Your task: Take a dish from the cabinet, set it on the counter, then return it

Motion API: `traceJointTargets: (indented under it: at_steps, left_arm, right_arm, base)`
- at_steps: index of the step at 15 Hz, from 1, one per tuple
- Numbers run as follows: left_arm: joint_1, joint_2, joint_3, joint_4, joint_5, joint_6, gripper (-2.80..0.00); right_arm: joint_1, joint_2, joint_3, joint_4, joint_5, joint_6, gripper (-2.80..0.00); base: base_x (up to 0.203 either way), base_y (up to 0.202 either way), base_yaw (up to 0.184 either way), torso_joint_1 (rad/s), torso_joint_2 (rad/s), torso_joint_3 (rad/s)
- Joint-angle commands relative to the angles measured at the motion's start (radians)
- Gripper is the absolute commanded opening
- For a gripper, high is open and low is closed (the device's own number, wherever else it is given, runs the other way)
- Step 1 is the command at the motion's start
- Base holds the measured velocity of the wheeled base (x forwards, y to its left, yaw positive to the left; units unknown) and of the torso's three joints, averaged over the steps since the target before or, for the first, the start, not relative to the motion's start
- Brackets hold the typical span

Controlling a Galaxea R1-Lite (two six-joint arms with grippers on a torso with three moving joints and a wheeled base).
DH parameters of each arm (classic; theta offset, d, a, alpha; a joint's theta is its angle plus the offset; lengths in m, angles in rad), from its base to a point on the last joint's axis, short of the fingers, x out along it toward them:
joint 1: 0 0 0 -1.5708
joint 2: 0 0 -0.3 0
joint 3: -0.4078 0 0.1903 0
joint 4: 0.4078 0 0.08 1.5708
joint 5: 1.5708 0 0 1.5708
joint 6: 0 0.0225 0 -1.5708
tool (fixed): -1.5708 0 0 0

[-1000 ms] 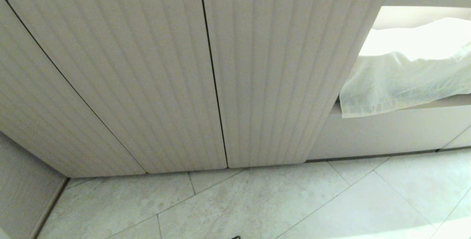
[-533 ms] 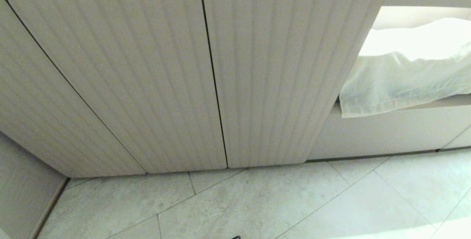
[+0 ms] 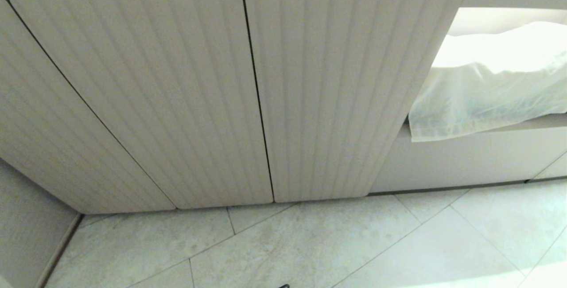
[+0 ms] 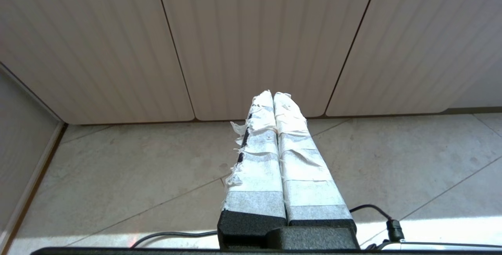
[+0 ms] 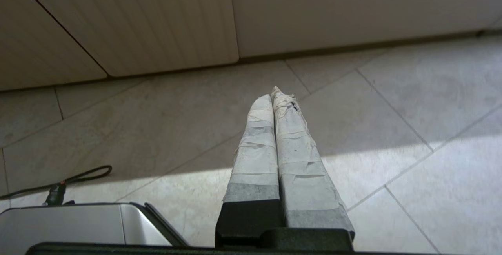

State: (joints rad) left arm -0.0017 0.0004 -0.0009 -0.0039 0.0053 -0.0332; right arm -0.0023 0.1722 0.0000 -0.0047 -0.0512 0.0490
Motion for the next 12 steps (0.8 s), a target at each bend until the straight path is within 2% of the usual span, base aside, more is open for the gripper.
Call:
traceJointTargets:
  at_steps: [1, 5, 12]
  left_arm:
    - [0.0, 0.0, -0.001, -0.001, 0.001, -0.001, -2.8]
    - [0.0, 0.0, 0.001, -0.001, 0.0, -0.001, -2.8]
    - [0.0, 0.0, 0.0, -0.001, 0.0, -0.001, -2.8]
  right_arm:
    - [-0.002, -0.082, 0.0, 0.0, 0.011, -0.012, -2.8]
    - [0.001, -0.172, 0.0, 0.003, 0.013, -0.021, -2.8]
    - [0.001, -0.172, 0.0, 0.0, 0.013, -0.019, -2.8]
  base:
    - [0.0, 0.0, 0.0, 0.0, 0.0, 0.0]
    - [0.0, 0.0, 0.0, 0.0, 0.0, 0.0]
    - [0.0, 0.0, 0.0, 0.0, 0.0, 0.0]
